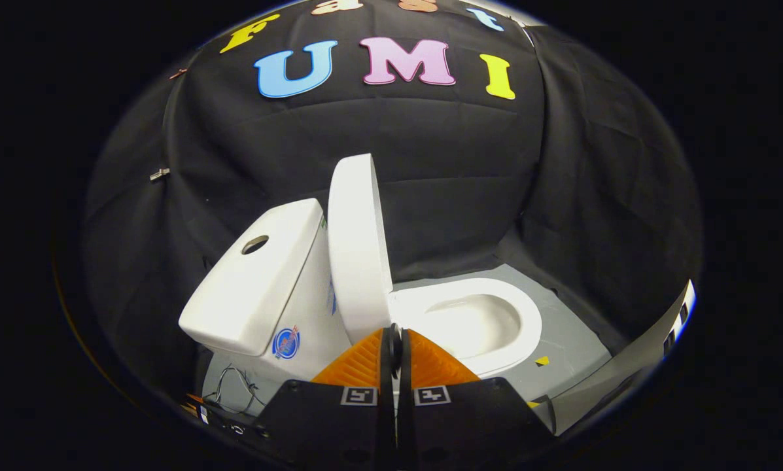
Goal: Open the toilet lid.
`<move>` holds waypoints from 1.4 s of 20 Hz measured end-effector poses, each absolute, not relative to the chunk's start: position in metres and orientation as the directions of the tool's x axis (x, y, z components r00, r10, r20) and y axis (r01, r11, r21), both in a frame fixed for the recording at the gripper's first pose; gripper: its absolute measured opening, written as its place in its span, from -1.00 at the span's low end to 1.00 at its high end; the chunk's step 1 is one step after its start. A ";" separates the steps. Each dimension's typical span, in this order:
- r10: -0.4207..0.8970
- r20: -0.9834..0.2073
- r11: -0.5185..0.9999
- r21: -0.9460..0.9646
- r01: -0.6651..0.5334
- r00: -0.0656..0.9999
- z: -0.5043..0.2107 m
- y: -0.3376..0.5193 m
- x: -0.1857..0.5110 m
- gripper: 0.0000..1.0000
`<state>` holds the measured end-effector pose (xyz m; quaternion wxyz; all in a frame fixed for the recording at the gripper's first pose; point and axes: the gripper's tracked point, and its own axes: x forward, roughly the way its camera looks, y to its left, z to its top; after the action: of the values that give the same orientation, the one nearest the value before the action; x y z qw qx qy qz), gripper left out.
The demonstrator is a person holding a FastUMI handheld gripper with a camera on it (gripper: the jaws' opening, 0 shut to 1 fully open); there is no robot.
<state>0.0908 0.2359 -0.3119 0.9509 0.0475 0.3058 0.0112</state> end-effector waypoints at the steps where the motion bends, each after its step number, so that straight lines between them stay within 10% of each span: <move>1: 0.051 -0.579 0.996 0.094 0.005 0.814 -0.311 0.240 0.091 -0.88; 21: 0.065 -0.550 0.994 -0.033 -0.100 0.832 -0.316 0.300 0.075 -0.87; 26: 0.093 -0.525 0.991 -0.037 -0.132 0.846 -0.309 0.306 0.076 -0.18; 28: 0.105 -0.511 0.989 -0.039 -0.145 0.853 -0.300 0.307 0.073 0.49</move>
<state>0.0734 0.3075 -0.3000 0.9618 -0.0382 0.2631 0.0649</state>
